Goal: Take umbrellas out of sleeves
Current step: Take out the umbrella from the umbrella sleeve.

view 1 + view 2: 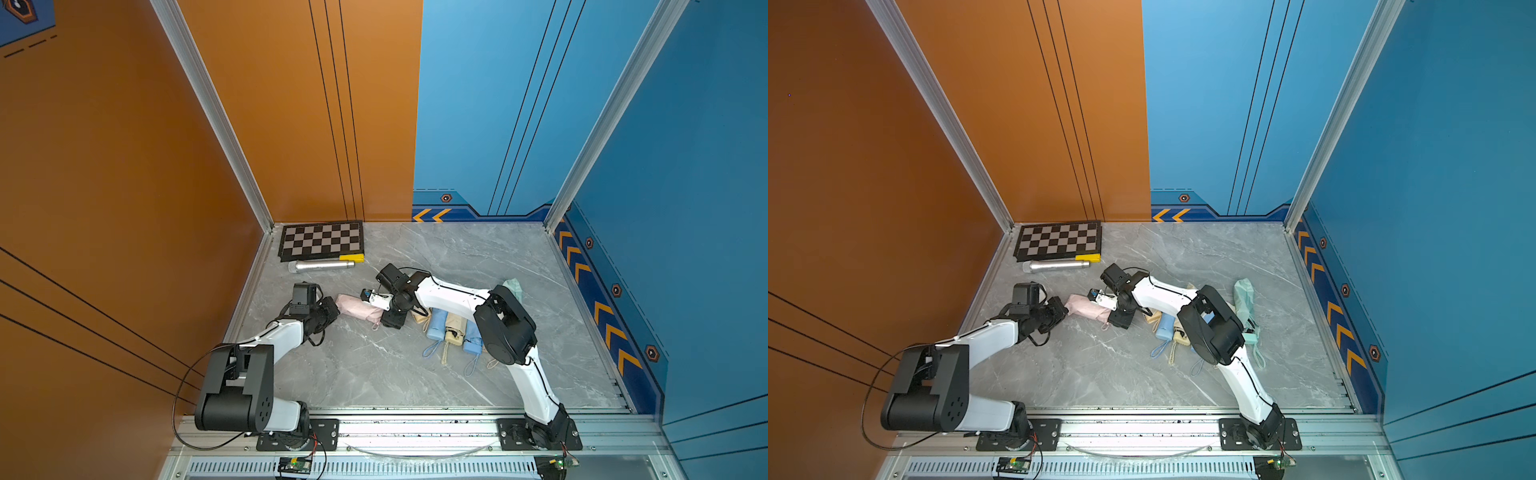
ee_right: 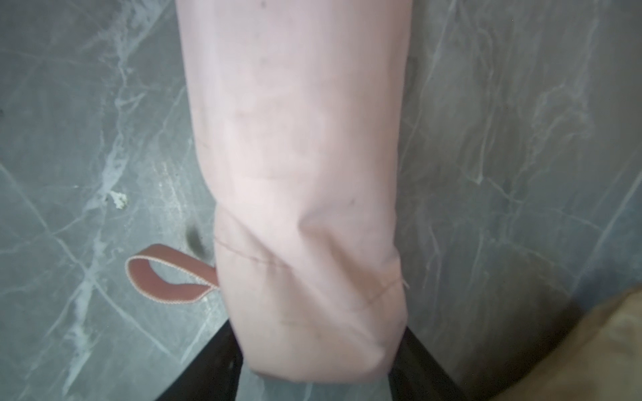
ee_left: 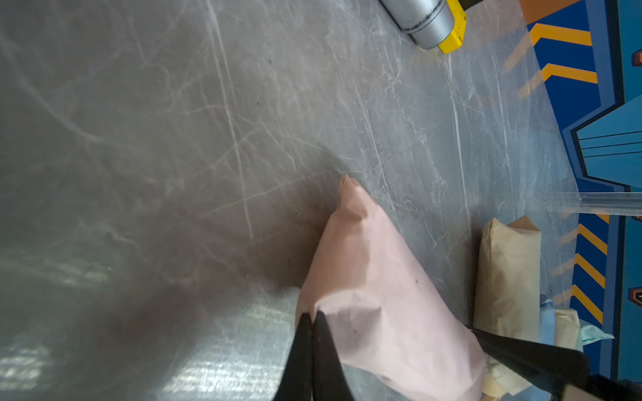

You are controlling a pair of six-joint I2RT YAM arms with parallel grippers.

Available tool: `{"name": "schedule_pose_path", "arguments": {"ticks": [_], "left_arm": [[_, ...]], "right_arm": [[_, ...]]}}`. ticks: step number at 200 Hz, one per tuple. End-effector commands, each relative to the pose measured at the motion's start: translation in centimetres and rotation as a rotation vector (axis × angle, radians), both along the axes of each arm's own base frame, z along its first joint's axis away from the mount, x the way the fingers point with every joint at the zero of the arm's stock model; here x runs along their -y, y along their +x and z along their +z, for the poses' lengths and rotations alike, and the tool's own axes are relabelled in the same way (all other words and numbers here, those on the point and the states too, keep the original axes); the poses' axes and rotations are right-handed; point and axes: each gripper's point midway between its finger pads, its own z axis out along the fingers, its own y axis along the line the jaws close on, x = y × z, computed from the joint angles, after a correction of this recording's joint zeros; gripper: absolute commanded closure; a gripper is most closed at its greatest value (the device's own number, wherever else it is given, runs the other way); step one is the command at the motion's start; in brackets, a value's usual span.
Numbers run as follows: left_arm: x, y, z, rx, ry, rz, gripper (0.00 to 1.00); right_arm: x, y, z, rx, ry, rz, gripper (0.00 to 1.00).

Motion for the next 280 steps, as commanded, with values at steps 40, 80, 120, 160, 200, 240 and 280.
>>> {"name": "schedule_pose_path", "arguments": {"ticks": [40,80,120,160,200,240,280], "left_arm": [[0.1,0.0,0.6,0.029,-0.020,0.008,1.00],[0.2,-0.9,-0.1,0.011,-0.021,0.028,1.00],[1.9,-2.2,-1.1,-0.021,-0.012,0.020,1.00],[1.1,-1.2,0.1,0.045,0.037,0.065,1.00],[0.2,0.1,1.9,0.105,0.069,0.088,1.00],[-0.5,0.8,2.0,0.106,0.065,0.072,1.00],[-1.5,1.4,2.2,0.105,0.098,0.093,1.00]], "right_arm": [[0.0,-0.3,-1.5,-0.019,-0.048,0.008,0.45],[-0.7,0.1,-1.1,-0.010,-0.027,0.035,0.55],[-0.9,0.0,-0.9,-0.019,-0.021,0.080,0.62],[-1.1,0.6,-0.4,-0.004,-0.036,0.129,0.64],[-1.0,1.0,-0.4,0.011,-0.046,0.146,0.65],[-1.2,1.2,-0.4,0.010,-0.038,0.147,0.67],[-1.6,1.8,-0.2,0.021,-0.030,0.152,0.70]]}}
